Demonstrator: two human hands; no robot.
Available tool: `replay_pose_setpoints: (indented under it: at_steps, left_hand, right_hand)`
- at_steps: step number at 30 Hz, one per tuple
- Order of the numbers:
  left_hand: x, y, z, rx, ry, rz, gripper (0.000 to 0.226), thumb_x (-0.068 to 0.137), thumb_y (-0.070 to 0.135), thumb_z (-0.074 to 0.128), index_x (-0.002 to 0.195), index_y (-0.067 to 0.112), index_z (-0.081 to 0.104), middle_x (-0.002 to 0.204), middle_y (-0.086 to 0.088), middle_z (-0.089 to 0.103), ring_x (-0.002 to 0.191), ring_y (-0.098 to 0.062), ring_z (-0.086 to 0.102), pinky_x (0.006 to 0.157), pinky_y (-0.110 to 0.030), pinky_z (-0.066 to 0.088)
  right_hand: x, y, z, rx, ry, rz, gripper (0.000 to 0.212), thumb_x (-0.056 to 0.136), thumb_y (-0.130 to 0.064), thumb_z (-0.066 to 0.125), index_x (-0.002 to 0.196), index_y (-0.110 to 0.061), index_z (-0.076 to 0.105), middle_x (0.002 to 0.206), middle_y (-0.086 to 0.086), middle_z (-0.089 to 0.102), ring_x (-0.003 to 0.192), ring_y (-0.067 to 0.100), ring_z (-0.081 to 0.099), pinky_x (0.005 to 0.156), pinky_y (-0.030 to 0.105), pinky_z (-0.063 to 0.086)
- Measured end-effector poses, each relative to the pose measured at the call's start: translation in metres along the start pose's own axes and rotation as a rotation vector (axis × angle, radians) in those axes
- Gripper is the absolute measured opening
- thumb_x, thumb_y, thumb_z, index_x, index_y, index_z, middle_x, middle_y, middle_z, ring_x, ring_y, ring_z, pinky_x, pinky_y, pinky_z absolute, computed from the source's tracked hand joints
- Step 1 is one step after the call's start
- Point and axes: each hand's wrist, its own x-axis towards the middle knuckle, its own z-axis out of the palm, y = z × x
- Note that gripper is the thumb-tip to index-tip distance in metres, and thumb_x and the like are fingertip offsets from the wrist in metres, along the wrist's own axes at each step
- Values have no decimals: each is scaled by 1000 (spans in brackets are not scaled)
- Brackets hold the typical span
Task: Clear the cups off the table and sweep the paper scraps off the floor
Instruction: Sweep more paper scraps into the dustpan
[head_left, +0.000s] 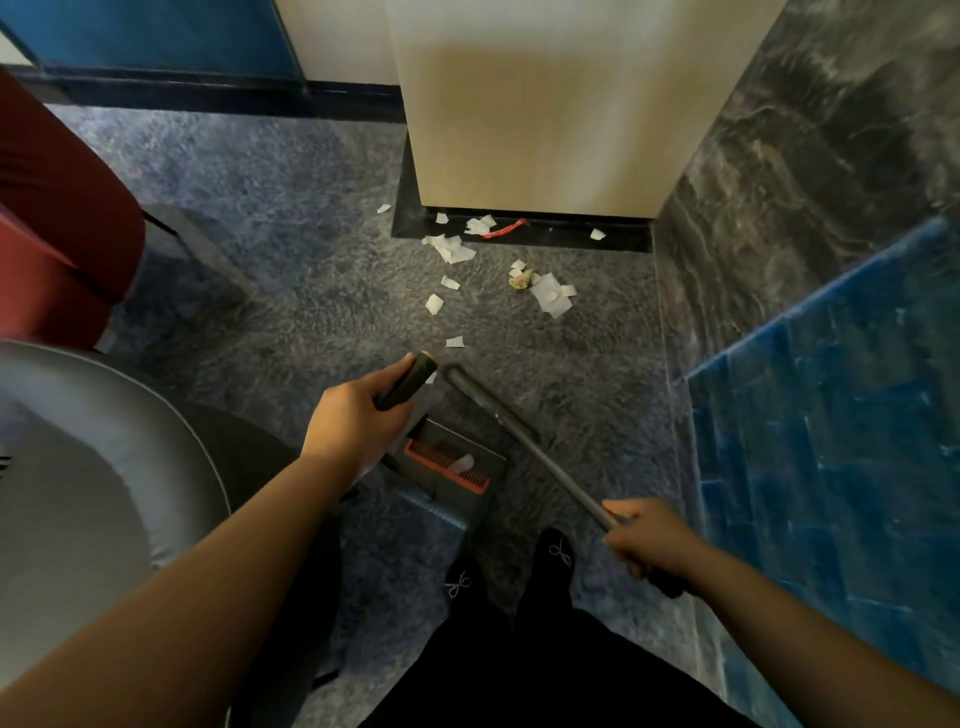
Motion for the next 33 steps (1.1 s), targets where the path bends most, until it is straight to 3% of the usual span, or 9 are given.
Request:
replay_pose_setpoints:
  at_steps: [3,6,11,15,18,22,26,33]
  left_hand:
    - [9,-8,-10,25,44,-7,55,85,25,70,130,49,51,108,6,68,87,-8,65,81,-33,55]
    - [24,-10,-21,20,106,-10,55,84,23,70,131,44,53,114,4,68,97,-9,63,89,-28,49]
    - [59,-5,-37,-4,137,-29,55,83,18,72,131,39,55,116,4,67,99,-5,60,86,-20,42]
    - [96,2,-57,34,133,-51,57,81,18,75,118,55,51,110,4,67,87,-4,61,80,-25,50]
    - [119,8,-67,52,116,-84,60,81,17,76,108,63,48,107,12,63,84,5,58,71,-13,44]
    - [140,5,-71,86,121,-132,61,80,19,76,104,67,48,107,16,62,85,3,60,76,-17,44]
    - [153,0,-77,82,141,-151,60,81,16,75,117,57,50,113,13,63,94,-10,64,81,-22,45]
    - [167,-1,-77,104,159,-150,57,81,20,74,127,46,54,116,6,67,98,-8,62,90,-29,50]
  right_hand:
    - [5,-19,-4,66,69,-8,56,88,7,53,142,-4,41,54,8,53,34,12,44,39,22,36]
    - [16,-45,-16,71,101,-43,58,90,6,54,145,-3,38,47,7,54,30,10,44,40,23,38]
    - [46,-100,-49,33,132,-89,58,90,5,55,145,-1,35,62,14,53,32,12,45,37,20,37]
    - [87,-146,-77,-64,115,-116,50,88,5,57,136,5,45,62,14,53,37,16,45,38,22,37]
    - [125,-177,-99,-160,99,-85,44,86,5,59,129,11,51,63,15,54,43,20,46,42,25,38]
    - [162,-209,-117,-269,38,-54,61,86,1,62,142,0,39,64,14,59,39,16,51,44,26,41]
    - [173,-225,-112,-402,-51,-55,57,87,1,58,141,3,40,66,14,59,39,15,52,47,25,42]
    - [154,-219,-75,-442,-256,-55,56,92,3,51,145,1,33,81,15,60,51,19,51,49,25,43]
